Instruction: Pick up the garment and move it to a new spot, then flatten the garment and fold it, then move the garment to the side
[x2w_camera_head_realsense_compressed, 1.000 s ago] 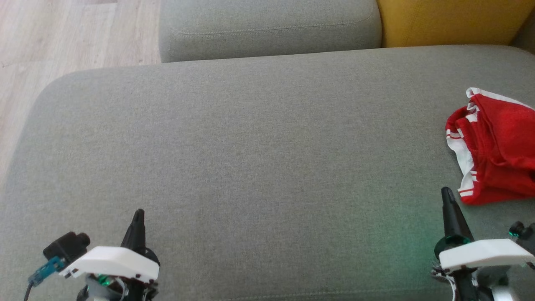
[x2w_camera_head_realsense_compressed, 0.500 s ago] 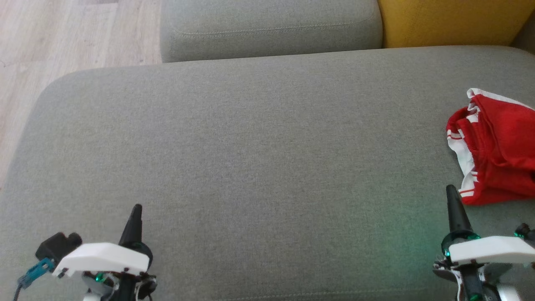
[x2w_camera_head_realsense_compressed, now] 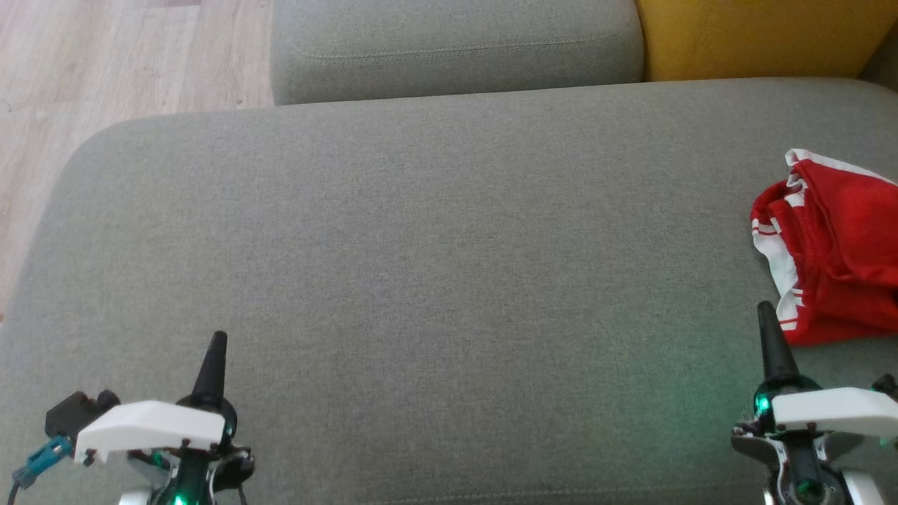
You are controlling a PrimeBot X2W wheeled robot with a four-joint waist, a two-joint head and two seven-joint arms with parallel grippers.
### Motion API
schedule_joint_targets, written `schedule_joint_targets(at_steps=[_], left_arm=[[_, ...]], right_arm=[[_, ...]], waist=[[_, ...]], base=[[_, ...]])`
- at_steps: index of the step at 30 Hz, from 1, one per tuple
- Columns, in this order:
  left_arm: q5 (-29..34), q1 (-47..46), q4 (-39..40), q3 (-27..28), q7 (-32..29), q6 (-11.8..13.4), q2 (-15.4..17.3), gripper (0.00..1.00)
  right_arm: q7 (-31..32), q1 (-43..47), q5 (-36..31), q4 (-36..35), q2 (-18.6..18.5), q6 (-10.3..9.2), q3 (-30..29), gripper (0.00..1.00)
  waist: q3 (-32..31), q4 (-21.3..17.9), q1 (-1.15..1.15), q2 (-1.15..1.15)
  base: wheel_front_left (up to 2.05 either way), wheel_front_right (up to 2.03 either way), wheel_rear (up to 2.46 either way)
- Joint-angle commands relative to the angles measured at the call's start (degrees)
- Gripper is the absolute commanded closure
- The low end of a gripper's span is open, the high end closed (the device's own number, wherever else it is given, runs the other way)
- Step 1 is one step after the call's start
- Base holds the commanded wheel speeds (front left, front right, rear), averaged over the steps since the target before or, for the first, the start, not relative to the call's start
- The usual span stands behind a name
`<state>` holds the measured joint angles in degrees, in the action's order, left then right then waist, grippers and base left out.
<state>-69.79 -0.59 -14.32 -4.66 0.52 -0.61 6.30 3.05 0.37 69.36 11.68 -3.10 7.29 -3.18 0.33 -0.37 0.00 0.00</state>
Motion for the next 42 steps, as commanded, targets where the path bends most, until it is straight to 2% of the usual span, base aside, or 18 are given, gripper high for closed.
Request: schedule_joint_targets(at_steps=[1, 37, 42], left_arm=[[-1.4, -3.1, 1.7, 2.2, -0.3, -0.7, 0.2, 1.0], [-23.9, -5.4, 0.4, 9.3, -5.5, -6.9, -2.1, 1.0], [-23.8, -5.5, 0.3, 9.4, -5.6, -6.9, -2.2, 1.0]], right_arm=[[0.4, -3.0, 1.5, -1.6, -1.2, 0.15, 0.5, 1.0], [1.9, -6.4, 24.4, 2.2, -1.2, 0.2, -1.4, 1.0], [2.0, -6.4, 24.3, 2.2, -1.1, 0.2, -1.5, 1.0]], waist=[[0.0, 0.0, 0.0, 0.0], [-0.1, 0.4, 0.0, 0.0], [-0.1, 0.4, 0.0, 0.0]], base=[[0.0, 0.0, 0.0], [0.0, 0.0, 0.0], [0.0, 0.0, 0.0]])
